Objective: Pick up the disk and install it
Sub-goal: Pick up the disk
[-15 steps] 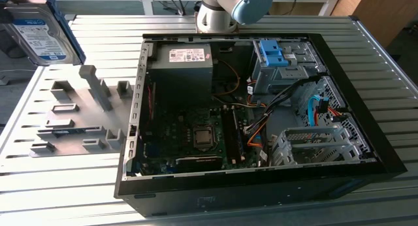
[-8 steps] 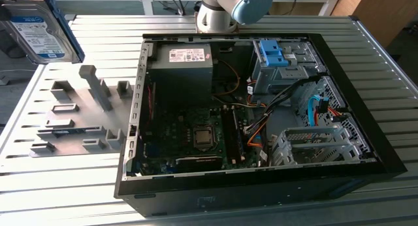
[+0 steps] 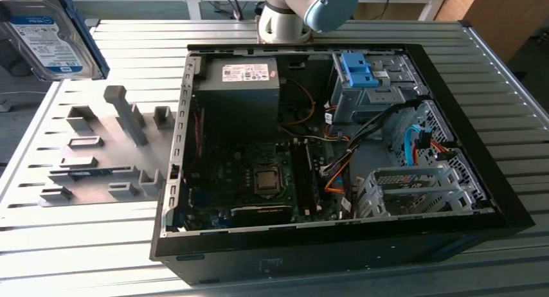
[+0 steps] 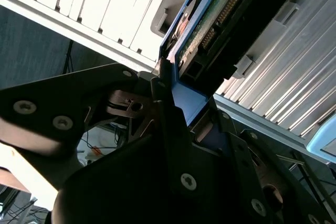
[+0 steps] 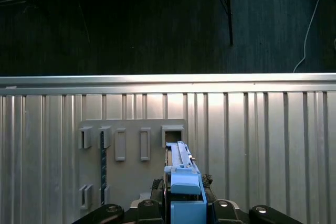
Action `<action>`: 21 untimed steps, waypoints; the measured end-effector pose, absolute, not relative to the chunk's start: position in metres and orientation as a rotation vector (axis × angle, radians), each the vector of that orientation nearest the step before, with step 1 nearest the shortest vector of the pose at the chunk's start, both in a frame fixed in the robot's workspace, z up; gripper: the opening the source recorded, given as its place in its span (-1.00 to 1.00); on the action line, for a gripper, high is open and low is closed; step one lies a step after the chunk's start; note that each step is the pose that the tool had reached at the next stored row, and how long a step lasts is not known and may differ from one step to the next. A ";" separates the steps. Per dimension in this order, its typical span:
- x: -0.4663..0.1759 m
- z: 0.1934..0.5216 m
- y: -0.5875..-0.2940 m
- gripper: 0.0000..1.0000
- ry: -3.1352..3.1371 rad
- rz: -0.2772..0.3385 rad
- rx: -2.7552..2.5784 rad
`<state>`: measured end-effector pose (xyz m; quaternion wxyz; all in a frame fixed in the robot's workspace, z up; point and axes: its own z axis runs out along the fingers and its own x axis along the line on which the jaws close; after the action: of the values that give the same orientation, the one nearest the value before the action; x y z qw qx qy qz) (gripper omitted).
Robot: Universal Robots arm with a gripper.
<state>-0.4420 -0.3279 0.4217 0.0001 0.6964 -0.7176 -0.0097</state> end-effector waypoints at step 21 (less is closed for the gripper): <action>-0.442 0.443 -0.328 -0.26 -2.254 -0.031 2.187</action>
<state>-0.4420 -0.3278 0.4434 0.0001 0.6964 -0.7176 -0.0097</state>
